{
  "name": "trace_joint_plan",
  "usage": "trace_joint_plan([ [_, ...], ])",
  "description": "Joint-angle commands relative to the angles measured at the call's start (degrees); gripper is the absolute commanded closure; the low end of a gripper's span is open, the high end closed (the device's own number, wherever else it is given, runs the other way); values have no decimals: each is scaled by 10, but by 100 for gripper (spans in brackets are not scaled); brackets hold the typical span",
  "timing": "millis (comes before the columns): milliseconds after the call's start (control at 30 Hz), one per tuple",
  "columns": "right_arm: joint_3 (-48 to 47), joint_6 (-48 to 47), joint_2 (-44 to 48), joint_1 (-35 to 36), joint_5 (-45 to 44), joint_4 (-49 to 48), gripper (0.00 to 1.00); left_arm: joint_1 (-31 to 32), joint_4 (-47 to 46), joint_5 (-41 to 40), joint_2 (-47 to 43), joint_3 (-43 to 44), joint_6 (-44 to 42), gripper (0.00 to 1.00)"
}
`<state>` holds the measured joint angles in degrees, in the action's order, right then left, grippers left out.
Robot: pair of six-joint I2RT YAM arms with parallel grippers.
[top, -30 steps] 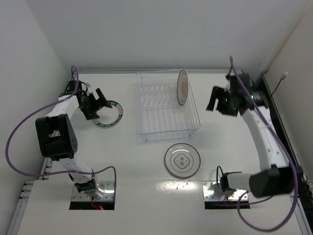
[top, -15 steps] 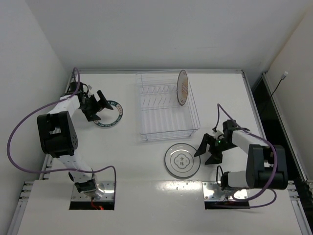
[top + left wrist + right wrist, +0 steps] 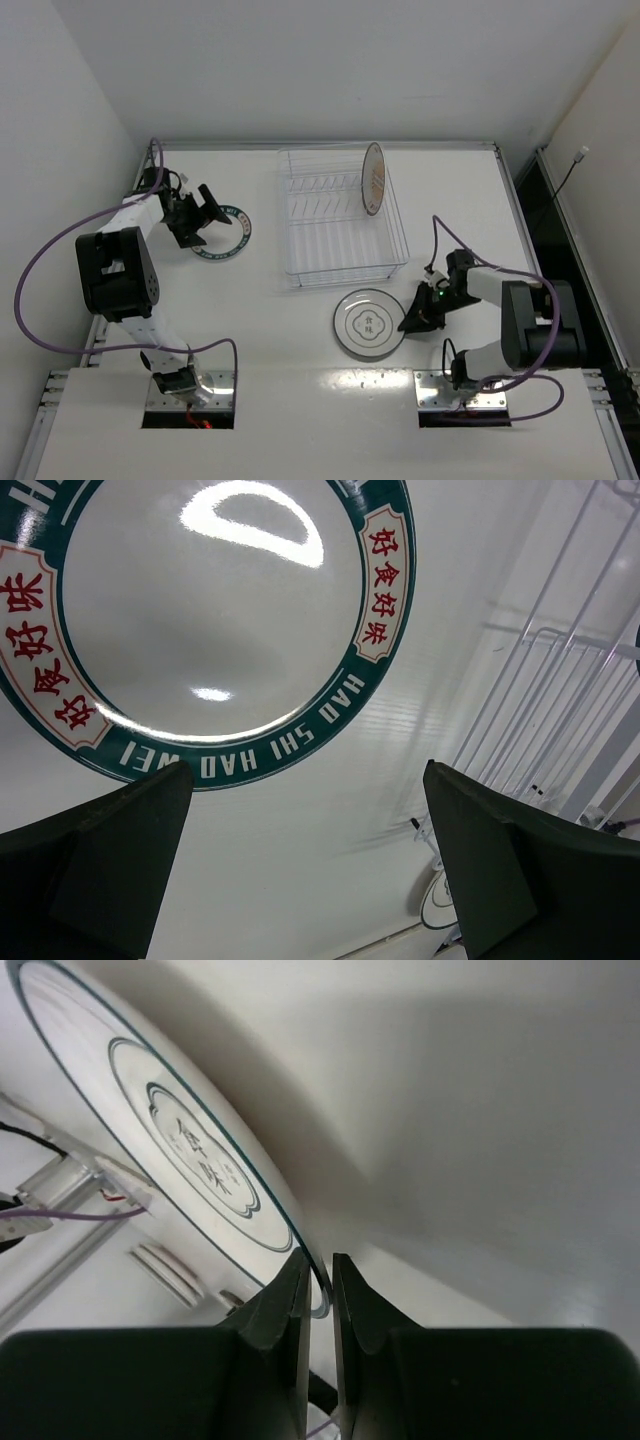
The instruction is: Load the plates into the dish rack
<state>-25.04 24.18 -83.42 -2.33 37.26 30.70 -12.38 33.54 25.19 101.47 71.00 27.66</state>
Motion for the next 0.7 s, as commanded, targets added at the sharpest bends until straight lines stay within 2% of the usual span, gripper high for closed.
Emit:
trace_joint_plan([
  [0, -60, -21, 40, 5, -80, 58, 100, -5, -8, 3, -6, 21, 2, 0],
  [133, -127, -8, 129, 13, -96, 145, 100, -11, -3, -3, -6, 21, 2, 0],
  [167, -141, -8, 175, 13, -105, 161, 100, -11, -3, -3, -6, 21, 2, 0],
  [300, -242, -3, 253, 18, -125, 255, 100, -11, -3, -3, 0, 21, 2, 0],
  [400, -307, -8, 300, 18, -125, 266, 100, -11, -3, -3, 11, 26, 2, 0],
  [500, -384, 11, 306, 18, -119, 260, 100, -11, -3, -3, 11, 27, 2, 0],
  [667, -532, 33, 213, 28, -188, 225, 100, -11, -3, -3, 11, 27, 2, 0],
])
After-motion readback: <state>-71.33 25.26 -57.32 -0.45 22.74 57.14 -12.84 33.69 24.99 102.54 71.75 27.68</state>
